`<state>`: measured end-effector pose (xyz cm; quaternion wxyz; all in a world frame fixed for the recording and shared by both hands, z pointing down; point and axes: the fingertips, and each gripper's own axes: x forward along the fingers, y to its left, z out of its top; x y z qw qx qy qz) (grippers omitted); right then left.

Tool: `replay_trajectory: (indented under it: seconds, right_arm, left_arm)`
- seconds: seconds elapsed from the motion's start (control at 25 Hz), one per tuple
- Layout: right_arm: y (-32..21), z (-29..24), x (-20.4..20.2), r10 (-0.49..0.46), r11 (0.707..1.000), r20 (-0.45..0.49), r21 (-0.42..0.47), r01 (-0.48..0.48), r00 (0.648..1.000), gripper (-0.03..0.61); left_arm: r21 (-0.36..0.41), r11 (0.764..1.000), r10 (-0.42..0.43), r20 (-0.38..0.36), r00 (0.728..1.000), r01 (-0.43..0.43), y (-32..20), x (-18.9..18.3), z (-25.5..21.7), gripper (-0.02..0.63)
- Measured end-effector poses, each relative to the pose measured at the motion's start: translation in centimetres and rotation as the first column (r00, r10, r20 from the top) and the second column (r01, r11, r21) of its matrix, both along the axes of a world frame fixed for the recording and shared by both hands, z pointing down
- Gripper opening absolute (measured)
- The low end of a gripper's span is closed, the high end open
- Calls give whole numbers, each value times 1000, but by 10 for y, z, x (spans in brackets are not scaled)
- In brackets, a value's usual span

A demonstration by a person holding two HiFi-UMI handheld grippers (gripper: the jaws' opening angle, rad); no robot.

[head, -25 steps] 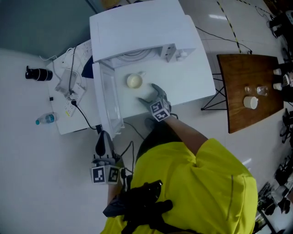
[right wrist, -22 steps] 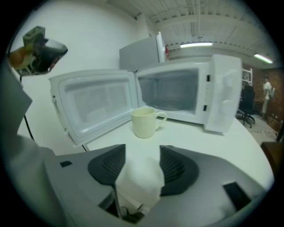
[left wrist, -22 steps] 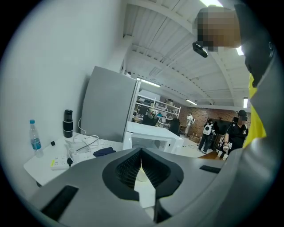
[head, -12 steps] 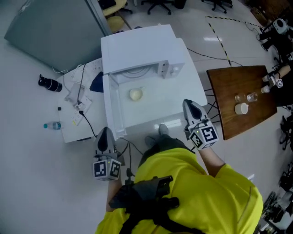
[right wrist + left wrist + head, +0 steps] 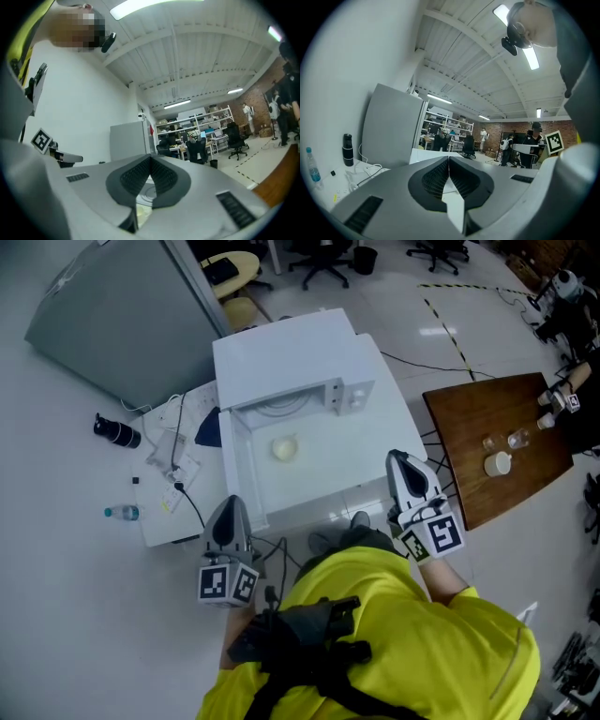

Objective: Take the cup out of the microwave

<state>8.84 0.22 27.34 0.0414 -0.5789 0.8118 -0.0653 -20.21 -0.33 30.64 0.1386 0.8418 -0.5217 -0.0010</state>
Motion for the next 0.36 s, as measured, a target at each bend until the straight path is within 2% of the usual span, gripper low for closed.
replay_trajectory:
  seconds: [0.16,0.36]
  right_arm:
    - [-5,-8,1,10,1000,-46,21,-9,999,2]
    - [-9,-2,2,-5,1000,-75,1,5,997,2]
  left_arm:
    - [-2,1000,12,-6,1000,-12,-2,6,0,5]
    - [-13,1000,17,8,1000,-17,-10,18,6,5]
